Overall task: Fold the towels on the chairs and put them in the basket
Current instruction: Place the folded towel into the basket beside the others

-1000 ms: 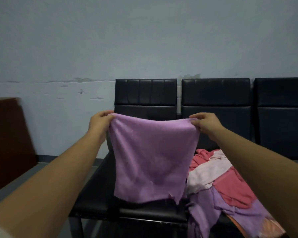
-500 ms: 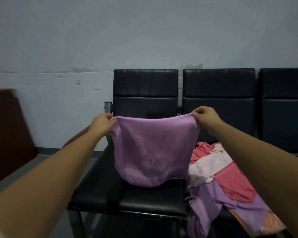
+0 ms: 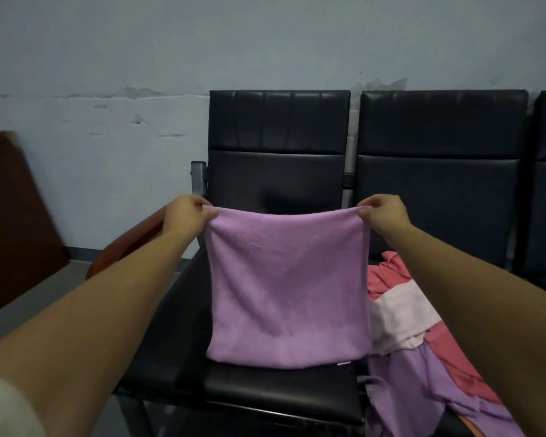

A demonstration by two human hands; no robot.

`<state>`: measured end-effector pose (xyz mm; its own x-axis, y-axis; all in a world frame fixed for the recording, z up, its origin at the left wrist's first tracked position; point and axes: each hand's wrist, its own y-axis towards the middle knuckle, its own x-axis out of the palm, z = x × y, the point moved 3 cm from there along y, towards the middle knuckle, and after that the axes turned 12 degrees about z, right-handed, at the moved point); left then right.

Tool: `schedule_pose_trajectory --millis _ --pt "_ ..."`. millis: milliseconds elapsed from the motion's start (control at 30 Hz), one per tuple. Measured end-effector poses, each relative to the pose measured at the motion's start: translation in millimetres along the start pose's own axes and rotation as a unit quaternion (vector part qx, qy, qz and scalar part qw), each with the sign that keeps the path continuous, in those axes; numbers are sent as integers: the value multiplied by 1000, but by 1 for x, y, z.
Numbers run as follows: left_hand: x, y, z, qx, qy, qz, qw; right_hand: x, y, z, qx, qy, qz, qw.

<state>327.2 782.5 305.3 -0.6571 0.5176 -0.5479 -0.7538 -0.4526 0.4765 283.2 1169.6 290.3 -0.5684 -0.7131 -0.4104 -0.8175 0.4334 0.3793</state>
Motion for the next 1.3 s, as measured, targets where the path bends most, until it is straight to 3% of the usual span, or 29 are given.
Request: schedule_pose_trajectory --millis 100,267,367,533,700,900,1067,1300 --pt "1 21 15 21 -23 54 998 9 28 -19 1 30 45 999" --pt "-20 43 39 36 -110 161 980 -1 47 -68 8 180 101 978" --pt "-37 47 47 20 -161 176 971 -15 38 -84 3 242 106 964" --pt "-46 26 27 15 -136 89 987 -18 6 -62 13 241 86 967" --pt "-22 -31 -39 -32 -101 13 994 5 -56 18 60 184 18 981" --pt "12 -114 -108 -112 -100 -33 988 15 -150 101 120 104 -24 987" --pt "24 -148 -144 -117 -91 -55 987 14 -167 123 156 49 -128 978" --pt "10 -155 -147 -88 -66 -108 988 5 -168 120 178 10 -88 980"
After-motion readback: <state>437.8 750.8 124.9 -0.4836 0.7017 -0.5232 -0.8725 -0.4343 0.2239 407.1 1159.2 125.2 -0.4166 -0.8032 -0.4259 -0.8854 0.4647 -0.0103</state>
